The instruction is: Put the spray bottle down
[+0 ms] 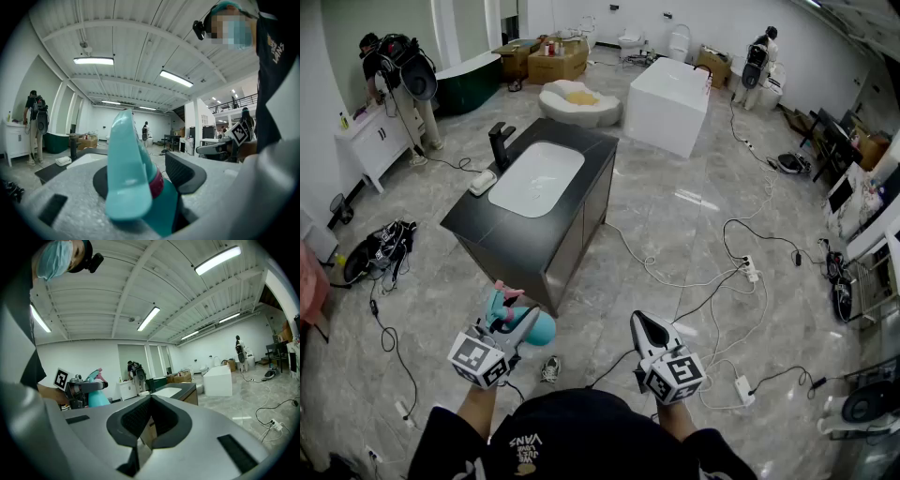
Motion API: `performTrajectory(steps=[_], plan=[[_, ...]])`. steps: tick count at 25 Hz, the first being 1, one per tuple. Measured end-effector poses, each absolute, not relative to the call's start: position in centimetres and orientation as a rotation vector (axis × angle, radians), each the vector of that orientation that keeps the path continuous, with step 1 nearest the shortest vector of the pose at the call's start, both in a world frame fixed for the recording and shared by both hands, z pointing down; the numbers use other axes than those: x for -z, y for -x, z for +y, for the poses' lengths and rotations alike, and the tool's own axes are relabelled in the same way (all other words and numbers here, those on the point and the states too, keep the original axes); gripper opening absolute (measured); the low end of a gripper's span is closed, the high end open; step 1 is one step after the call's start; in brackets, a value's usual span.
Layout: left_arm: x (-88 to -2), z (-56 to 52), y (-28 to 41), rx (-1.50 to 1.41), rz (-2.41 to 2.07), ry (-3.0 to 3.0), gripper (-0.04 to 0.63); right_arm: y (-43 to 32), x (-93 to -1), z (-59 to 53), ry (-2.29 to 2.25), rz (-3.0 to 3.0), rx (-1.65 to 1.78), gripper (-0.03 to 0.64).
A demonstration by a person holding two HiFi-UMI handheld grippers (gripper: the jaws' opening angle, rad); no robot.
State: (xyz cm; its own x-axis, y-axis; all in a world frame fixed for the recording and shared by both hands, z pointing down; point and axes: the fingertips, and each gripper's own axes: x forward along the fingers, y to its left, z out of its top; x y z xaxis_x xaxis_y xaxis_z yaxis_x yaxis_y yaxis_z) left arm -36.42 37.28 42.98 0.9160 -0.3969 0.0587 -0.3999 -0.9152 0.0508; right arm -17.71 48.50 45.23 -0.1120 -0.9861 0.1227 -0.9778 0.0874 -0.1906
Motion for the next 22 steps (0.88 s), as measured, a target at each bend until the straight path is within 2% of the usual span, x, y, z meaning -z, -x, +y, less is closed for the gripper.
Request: performTrajectory(steps=[22], plan=[[-44.9, 39.1, 34.1, -0.124, -0.635, -2.983, 0.215, 15.0, -46.6, 50.9, 2.013, 2.257, 0.417, 0.008]])
